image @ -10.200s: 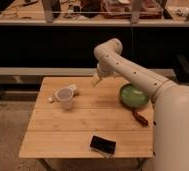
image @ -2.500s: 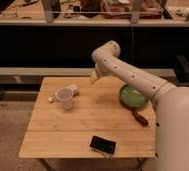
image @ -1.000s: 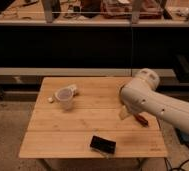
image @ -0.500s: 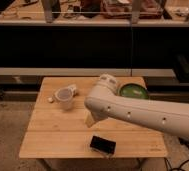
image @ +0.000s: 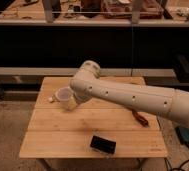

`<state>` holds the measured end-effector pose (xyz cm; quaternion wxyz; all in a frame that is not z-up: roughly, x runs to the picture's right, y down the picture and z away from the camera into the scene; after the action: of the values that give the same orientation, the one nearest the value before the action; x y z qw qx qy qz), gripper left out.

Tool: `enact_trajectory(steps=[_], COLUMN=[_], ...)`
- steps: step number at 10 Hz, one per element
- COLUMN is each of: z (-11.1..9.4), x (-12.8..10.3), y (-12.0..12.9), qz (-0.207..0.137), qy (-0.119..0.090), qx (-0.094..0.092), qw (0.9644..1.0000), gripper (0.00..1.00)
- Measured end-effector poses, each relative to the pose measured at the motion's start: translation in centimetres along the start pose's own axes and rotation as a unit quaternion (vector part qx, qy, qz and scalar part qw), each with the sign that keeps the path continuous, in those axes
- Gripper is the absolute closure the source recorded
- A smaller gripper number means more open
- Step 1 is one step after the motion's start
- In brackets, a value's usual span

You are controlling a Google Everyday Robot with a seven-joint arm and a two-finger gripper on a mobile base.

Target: Move the arm in a circular motion

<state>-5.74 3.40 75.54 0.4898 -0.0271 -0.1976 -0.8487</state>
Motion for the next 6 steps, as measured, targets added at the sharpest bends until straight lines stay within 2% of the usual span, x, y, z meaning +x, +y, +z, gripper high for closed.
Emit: enact_trajectory(steps=[1,2,3,4,6], z=[0.6,1.5,2.0,2.5,3.4], x=[1.7,4.1,5.0,5.6,4.6], y=[1.2,3.8,5.5,8.0,13.7], qz=[0.001,0.008,0.014,0.023,0.054], qy=[0.006,0.012,0.011,0.005,-0.018], qx=[-0.001,-0.010,-0.019,-0.032,-0.066], qw=[1.0000,0.9998,0.9997,0.9992,0.9962], gripper=[0.20,0.20,0.20,0.20,0.20])
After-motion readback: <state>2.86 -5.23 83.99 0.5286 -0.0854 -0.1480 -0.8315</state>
